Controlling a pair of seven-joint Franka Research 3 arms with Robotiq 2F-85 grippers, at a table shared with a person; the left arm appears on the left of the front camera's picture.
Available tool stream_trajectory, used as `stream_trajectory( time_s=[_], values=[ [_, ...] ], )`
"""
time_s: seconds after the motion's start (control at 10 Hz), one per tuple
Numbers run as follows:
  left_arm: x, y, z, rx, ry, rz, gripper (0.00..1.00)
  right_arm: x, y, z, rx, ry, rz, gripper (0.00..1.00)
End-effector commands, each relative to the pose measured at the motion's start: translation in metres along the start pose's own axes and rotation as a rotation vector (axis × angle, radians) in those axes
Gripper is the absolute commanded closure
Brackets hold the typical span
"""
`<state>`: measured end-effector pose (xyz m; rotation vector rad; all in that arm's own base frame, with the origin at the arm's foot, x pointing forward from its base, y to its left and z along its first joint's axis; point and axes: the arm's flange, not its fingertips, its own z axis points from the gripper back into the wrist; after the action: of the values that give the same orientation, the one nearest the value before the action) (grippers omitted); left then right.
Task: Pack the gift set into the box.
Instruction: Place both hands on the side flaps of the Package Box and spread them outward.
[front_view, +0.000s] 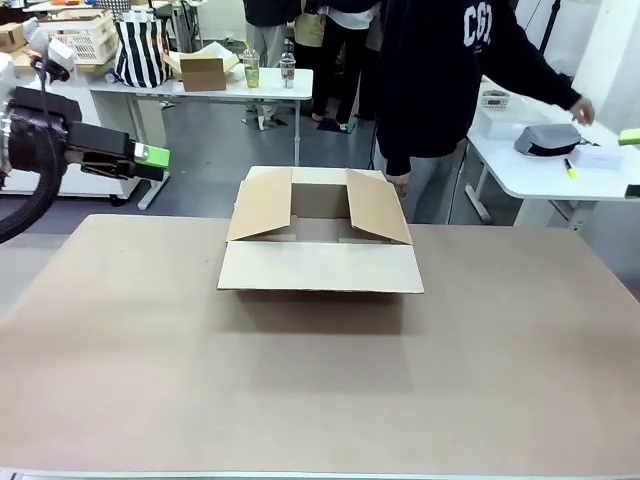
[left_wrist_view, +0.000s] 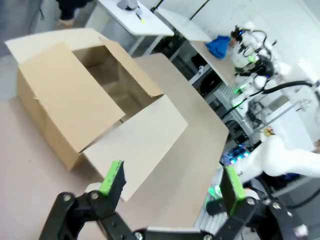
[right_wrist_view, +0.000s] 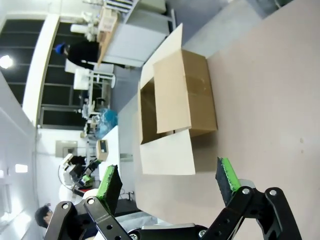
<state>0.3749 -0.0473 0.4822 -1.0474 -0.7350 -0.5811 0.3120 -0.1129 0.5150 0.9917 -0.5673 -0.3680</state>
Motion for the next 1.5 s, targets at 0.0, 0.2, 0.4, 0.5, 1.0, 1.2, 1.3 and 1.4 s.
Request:
stream_trajectory(
  time_s=[0.0,0.2,0.4,0.5,1.0,1.2,1.3,1.4],
  values=[
    [0.026,-0.011,-0.009,0.053,0.117,0.002,0.00,0.000,0.004,0.004,-0.013,0.001,-0.014,0.00],
    [0.094,-0.021,-0.062,0.165,0.356,0.009,0.00,0.000,0.004,0.004,-0.013,0.001,-0.014,0.00],
    [0.143,-0.008,-0.126,0.214,0.538,0.014,0.00,0.000,0.004,0.004,-0.013,0.001,-0.014,0.00],
    [0.156,-0.010,-0.159,0.293,0.602,-0.011,0.00,0.000,0.004,0.004,-0.013,0.001,-0.014,0.00],
    [0.145,-0.017,-0.179,0.274,0.575,-0.024,0.00,0.000,0.004,0.004,-0.013,0.001,-0.014,0.00],
    [0.151,-0.009,-0.209,0.584,0.511,0.384,0.00,0.000,0.004,0.004,-0.013,0.001,-0.014,0.00],
    [0.150,-0.003,-0.240,0.690,0.605,0.416,0.00,0.000,0.004,0.004,-0.013,0.001,-0.014,0.00],
    [0.158,0.010,-0.279,0.814,0.693,0.448,0.00,0.000,0.004,0.004,-0.013,0.001,-0.014,0.00]
  ],
)
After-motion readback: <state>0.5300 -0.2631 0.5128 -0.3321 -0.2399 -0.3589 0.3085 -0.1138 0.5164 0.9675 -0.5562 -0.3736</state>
